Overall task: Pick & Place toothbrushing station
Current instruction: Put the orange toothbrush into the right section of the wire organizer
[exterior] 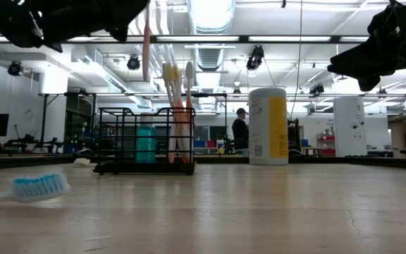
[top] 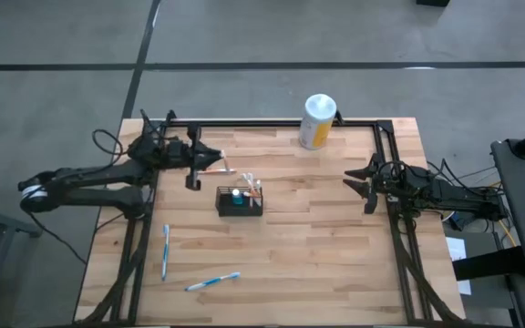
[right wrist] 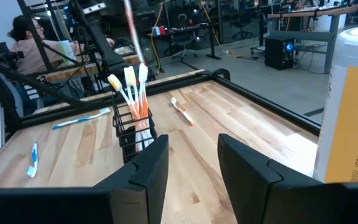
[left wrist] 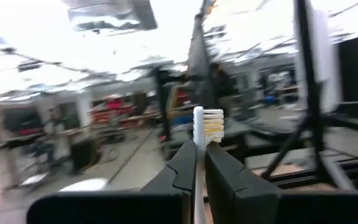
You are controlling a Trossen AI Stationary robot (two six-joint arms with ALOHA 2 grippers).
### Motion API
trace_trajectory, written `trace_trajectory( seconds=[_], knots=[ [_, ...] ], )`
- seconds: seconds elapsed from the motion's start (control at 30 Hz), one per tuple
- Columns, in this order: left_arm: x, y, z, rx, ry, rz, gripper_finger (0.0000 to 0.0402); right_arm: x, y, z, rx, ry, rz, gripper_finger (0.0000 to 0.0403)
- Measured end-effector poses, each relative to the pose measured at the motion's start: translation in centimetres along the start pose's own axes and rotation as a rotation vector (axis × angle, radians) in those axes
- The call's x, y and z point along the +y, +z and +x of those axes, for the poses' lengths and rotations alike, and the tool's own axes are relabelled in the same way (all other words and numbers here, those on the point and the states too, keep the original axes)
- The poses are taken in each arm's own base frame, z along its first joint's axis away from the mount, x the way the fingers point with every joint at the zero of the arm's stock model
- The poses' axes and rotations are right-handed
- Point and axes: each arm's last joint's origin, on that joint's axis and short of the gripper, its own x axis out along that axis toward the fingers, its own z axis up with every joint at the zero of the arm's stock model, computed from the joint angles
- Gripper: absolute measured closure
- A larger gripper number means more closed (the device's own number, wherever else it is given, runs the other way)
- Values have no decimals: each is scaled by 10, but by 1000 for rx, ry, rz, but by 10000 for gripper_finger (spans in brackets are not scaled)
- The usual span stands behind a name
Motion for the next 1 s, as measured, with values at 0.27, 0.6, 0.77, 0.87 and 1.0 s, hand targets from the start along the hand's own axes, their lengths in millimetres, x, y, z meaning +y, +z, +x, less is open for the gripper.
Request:
trace_trajectory(
  seconds=[0.27, 0.6, 0.77, 0.87, 1.0],
  knots=[
    [-22, 4, 6, -31, -130, -68, 382, 0, 0, 0, 0, 0, 0, 271],
    [-59, 12, 25, 25, -66, -27, 381, 0, 0, 0, 0, 0, 0, 271],
    [-78, 15, 38, 82, 34, -3, 381, 0, 0, 0, 0, 0, 0, 271],
    [-90, 17, 47, 106, 69, 13, 381, 0, 0, 0, 0, 0, 0, 271],
    [-102, 11, 63, 163, 118, 38, 381, 0, 0, 0, 0, 1, 0, 271]
  ],
)
